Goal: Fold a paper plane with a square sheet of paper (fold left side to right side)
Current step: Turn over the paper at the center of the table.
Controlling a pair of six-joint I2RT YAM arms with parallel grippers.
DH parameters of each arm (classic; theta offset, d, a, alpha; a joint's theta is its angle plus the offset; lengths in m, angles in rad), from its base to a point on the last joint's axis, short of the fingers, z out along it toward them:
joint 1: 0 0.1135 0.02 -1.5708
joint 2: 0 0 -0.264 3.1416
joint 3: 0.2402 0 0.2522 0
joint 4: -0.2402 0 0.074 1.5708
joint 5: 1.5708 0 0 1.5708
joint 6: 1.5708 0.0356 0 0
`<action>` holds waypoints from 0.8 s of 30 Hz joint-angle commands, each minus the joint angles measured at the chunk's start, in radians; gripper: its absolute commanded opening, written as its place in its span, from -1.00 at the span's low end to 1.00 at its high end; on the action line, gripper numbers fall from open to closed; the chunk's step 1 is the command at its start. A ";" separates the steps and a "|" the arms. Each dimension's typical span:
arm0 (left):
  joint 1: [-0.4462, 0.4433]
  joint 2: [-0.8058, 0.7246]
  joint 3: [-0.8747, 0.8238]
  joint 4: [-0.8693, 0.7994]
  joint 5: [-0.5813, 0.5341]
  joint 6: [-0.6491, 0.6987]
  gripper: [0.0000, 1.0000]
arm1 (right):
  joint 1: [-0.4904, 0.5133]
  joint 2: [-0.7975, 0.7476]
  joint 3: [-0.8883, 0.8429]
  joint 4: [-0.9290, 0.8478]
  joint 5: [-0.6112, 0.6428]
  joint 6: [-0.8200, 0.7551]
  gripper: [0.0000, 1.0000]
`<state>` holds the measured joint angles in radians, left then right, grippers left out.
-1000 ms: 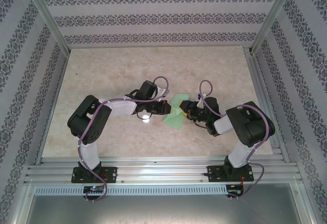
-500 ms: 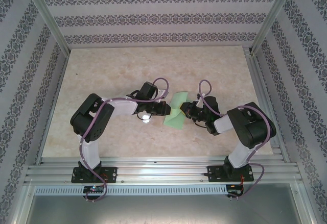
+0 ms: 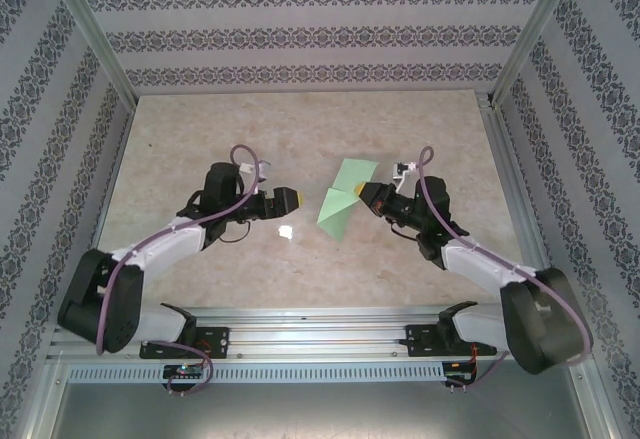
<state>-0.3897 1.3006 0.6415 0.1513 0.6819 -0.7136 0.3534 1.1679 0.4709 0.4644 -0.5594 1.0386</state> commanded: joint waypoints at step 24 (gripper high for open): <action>-0.165 -0.385 0.005 0.381 0.136 -0.287 0.65 | 0.249 -0.128 0.408 -0.245 -0.063 -0.038 -1.00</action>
<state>-0.5327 0.9188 0.6014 0.4664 0.7933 -1.0046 0.5888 1.0245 0.8490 0.1940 -0.6304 1.0004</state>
